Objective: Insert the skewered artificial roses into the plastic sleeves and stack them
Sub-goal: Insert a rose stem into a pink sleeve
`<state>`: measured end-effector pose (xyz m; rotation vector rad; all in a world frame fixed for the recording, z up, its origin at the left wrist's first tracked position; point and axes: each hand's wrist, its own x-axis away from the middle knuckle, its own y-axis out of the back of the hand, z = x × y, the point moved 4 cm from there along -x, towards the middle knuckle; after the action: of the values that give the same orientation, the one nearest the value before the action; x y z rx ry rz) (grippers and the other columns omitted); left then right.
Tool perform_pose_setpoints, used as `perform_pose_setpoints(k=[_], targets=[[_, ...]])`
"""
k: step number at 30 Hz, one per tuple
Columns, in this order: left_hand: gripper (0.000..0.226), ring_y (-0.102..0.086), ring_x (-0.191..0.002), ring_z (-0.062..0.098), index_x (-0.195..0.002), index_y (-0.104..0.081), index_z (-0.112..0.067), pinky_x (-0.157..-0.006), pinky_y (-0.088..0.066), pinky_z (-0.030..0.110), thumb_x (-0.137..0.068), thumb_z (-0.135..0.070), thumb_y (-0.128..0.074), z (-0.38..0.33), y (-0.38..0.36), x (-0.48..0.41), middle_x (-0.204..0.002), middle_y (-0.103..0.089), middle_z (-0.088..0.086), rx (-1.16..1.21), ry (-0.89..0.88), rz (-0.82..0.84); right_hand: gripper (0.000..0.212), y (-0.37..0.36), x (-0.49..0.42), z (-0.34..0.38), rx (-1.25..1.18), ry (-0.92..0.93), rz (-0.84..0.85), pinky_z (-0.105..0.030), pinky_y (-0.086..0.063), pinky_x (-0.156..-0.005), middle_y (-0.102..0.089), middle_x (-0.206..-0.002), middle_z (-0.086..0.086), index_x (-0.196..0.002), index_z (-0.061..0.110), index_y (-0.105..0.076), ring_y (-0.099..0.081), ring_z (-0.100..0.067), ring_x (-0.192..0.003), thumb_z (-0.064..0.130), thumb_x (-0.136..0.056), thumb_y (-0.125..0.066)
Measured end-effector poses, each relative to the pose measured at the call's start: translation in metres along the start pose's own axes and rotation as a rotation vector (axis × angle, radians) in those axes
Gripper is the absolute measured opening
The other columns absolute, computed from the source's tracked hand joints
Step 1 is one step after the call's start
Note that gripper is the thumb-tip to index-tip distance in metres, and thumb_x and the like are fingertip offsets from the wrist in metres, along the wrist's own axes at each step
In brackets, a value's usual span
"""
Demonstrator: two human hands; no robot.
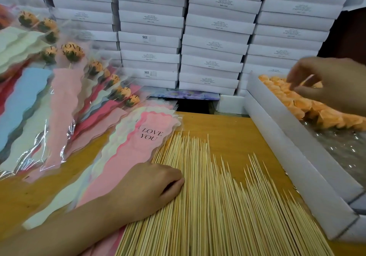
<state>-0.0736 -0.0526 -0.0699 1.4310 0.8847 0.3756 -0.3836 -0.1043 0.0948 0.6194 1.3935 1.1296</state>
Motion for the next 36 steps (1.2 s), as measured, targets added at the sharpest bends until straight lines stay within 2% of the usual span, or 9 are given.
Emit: perform_pose_setpoints(k=[4, 8, 12, 14, 16, 18, 23, 32, 36], targets=[[0.035, -0.050, -0.068, 0.014, -0.072, -0.037, -0.022, -0.060, -0.041, 0.031, -0.101, -0.042, -0.032, 0.001, -0.001, 0.000, -0.068, -0.046, -0.010, -0.007, 0.011, 0.016, 0.045, -0.018, -0.015, -0.081, 0.211, -0.068, 0.241, -0.036, -0.050, -0.074, -0.068, -0.083, 0.011, -0.075, 0.037, -0.056, -0.062, -0.004, -0.075, -0.005, -0.076, -0.071], [0.034, -0.046, -0.065, 0.011, -0.071, -0.036, -0.024, -0.060, -0.042, 0.033, -0.101, -0.041, -0.033, 0.001, -0.001, 0.000, -0.067, -0.044, -0.011, 0.004, 0.015, 0.025, 0.046, -0.040, -0.011, -0.140, 0.292, -0.123, 0.384, -0.035, -0.052, -0.071, -0.066, -0.090, 0.016, -0.080, 0.044, -0.058, -0.060, -0.002, -0.082, 0.005, -0.069, -0.079], [0.036, -0.045, -0.063, 0.012, -0.070, -0.035, -0.023, -0.059, -0.041, 0.031, -0.101, -0.041, -0.033, 0.001, -0.001, 0.000, -0.066, -0.044, -0.009, -0.004, 0.015, 0.031, 0.045, -0.060, -0.015, -0.192, 0.307, -0.160, 0.349, -0.041, -0.057, -0.073, -0.064, -0.088, 0.018, -0.079, 0.053, -0.059, -0.063, -0.012, -0.081, 0.016, -0.063, -0.078], [0.036, -0.044, -0.063, 0.012, -0.070, -0.035, -0.024, -0.059, -0.041, 0.032, -0.101, -0.041, -0.033, 0.001, -0.001, 0.000, -0.066, -0.043, -0.009, -0.006, 0.018, 0.035, 0.038, -0.066, -0.017, -0.204, 0.314, -0.200, 0.347, -0.031, -0.057, -0.061, -0.062, -0.084, 0.018, -0.081, 0.054, -0.061, -0.063, -0.007, -0.073, 0.021, -0.065, -0.073], [0.035, -0.043, -0.064, 0.012, -0.071, -0.036, -0.023, -0.060, -0.042, 0.033, -0.101, -0.040, -0.033, 0.001, -0.001, 0.000, -0.067, -0.044, -0.009, -0.009, 0.020, 0.035, 0.027, -0.072, -0.020, -0.204, 0.341, -0.169, 0.356, -0.015, -0.045, -0.051, -0.062, -0.071, 0.018, -0.078, 0.049, -0.065, -0.059, 0.000, -0.061, 0.023, -0.070, -0.068], [0.036, -0.045, -0.065, 0.014, -0.071, -0.037, -0.022, -0.060, -0.041, 0.032, -0.101, -0.041, -0.033, 0.001, -0.001, 0.000, -0.068, -0.045, -0.009, -0.010, 0.022, 0.039, 0.030, -0.075, -0.023, -0.203, 0.368, -0.156, 0.343, -0.010, -0.036, -0.050, -0.059, -0.062, 0.019, -0.070, 0.049, -0.061, -0.055, 0.003, -0.057, 0.021, -0.075, -0.067], [0.036, -0.045, -0.065, 0.013, -0.072, -0.038, -0.022, -0.060, -0.042, 0.033, -0.102, -0.040, -0.033, 0.000, 0.000, 0.000, -0.069, -0.045, -0.008, -0.006, 0.024, 0.045, 0.039, -0.082, -0.025, -0.216, 0.377, -0.274, 0.310, -0.029, -0.049, -0.064, -0.048, -0.085, 0.018, -0.073, 0.050, -0.048, -0.051, -0.006, -0.073, 0.020, -0.074, -0.072], [0.035, -0.046, -0.064, 0.012, -0.072, -0.039, -0.023, -0.061, -0.043, 0.034, -0.102, -0.040, -0.032, 0.000, 0.001, 0.000, -0.069, -0.048, -0.008, 0.000, 0.023, 0.044, 0.064, -0.067, -0.016, -0.206, 0.395, -0.053, 0.257, -0.026, -0.035, -0.052, -0.049, -0.073, 0.015, -0.072, 0.051, -0.046, -0.048, -0.004, -0.066, 0.011, -0.048, -0.089], [0.035, -0.044, -0.063, 0.011, -0.071, -0.038, -0.023, -0.059, -0.041, 0.031, -0.102, -0.039, -0.034, 0.000, 0.000, 0.000, -0.068, -0.046, -0.009, 0.000, 0.015, 0.029, 0.067, -0.051, -0.016, -0.179, 0.423, -0.024, 0.185, -0.031, -0.037, -0.055, -0.046, -0.068, 0.010, -0.070, 0.049, -0.042, -0.050, -0.018, -0.062, 0.009, -0.046, -0.088]])
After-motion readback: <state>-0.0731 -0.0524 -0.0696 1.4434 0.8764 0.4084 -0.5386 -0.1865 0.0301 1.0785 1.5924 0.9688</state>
